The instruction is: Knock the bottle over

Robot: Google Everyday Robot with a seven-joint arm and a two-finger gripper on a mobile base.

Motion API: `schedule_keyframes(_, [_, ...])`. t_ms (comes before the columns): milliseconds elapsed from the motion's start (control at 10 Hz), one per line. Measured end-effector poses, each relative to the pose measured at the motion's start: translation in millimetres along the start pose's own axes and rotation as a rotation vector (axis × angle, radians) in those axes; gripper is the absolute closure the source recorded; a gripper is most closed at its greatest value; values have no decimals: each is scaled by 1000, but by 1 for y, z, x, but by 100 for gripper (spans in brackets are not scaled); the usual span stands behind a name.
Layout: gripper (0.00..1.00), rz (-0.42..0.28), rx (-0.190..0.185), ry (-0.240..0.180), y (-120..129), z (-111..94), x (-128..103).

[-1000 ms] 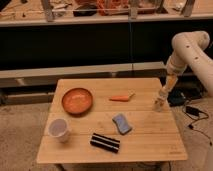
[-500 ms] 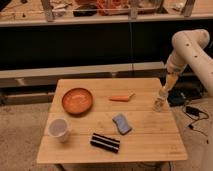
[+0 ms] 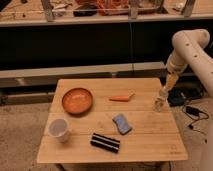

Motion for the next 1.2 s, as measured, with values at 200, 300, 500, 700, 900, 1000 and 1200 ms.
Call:
schedule_keyframes(200, [20,3,0,4,-2,2,4])
schedule_keyframes(300, [20,3,0,2,-3,1,2])
schedule_keyframes(500, [20,1,-2,2,-4,1,0])
schedule_keyframes(700, [20,5,-3,5,-3,4,5])
schedule_keyframes(900, [20,6,-2,5,-5,4,4])
schedule_keyframes(1000, [20,3,-3,6,-7,5,1])
schedule_keyframes(1200, [20,6,-7,6,-5,8,5])
